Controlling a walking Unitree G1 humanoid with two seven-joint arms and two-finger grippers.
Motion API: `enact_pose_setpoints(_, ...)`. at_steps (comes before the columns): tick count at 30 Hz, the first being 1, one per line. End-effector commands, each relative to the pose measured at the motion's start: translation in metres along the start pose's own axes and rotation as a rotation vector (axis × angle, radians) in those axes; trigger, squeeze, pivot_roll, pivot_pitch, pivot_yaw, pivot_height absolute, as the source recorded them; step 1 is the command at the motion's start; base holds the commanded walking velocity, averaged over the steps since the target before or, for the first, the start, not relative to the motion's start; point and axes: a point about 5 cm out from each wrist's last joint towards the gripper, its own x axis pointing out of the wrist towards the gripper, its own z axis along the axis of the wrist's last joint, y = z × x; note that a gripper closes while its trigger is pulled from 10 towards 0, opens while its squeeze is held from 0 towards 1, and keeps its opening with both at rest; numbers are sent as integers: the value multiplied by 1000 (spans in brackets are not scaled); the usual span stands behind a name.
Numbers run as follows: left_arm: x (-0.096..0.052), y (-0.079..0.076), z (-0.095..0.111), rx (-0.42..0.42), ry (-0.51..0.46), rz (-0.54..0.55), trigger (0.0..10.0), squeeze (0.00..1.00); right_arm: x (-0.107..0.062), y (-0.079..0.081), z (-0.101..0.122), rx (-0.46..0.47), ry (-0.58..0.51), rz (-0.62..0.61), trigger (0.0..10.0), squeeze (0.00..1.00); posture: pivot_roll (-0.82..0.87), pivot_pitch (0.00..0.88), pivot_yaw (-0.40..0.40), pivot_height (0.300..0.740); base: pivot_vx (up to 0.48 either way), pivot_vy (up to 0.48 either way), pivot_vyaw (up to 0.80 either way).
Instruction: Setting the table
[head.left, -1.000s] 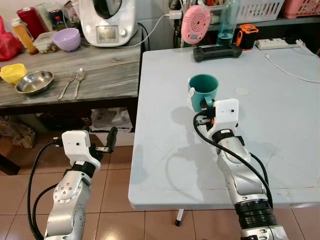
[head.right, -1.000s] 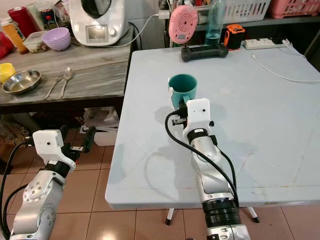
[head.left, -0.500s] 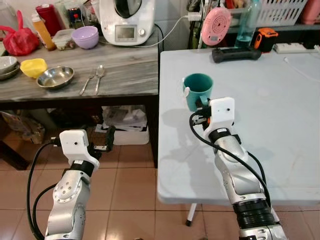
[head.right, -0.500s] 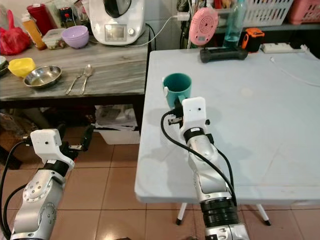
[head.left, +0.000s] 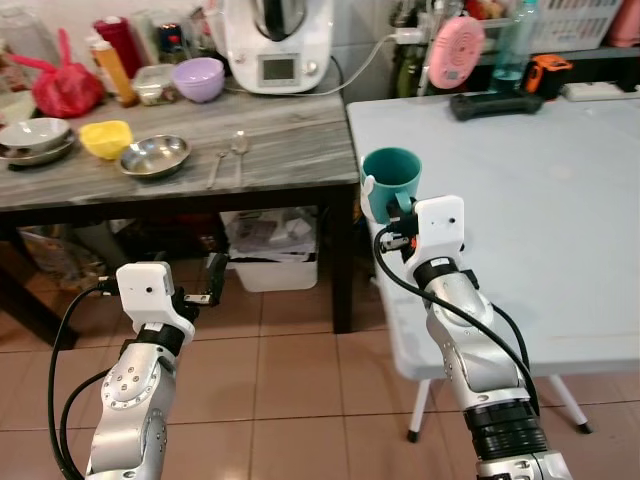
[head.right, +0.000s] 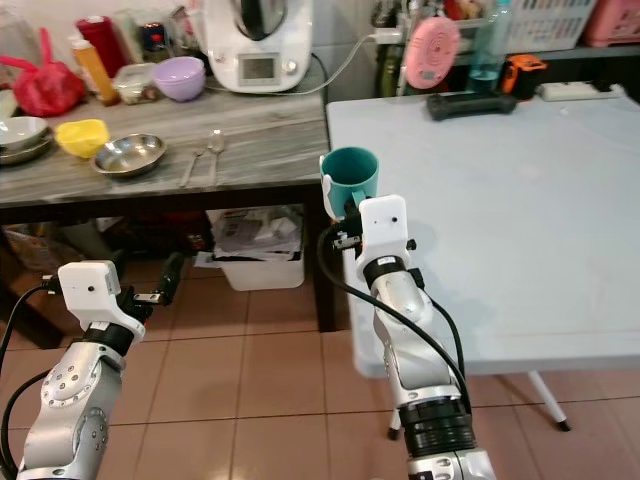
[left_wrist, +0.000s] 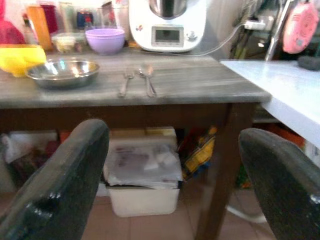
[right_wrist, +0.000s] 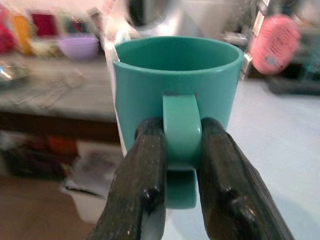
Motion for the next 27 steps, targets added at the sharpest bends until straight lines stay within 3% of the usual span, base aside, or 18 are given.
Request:
enact_pose_setpoints(1,-2,-1,-1,20,4,-4,10000,0,2,0,6,4,-25,-8,10000,0,-110,41,72,740,0,480,0)
enact_pose_setpoints(18,-2,-6,-1,6,-12,0,10000,0,4,-3,7,-14,-32,-13,10000,0,-110,44,67,740,0,463,0)
enact_pose_setpoints(27,-2,-11,0,1,-20,-21,10000,0,3,-6,7,-55,-41,-27,10000,0,-113,46,71,740,0,31,35)
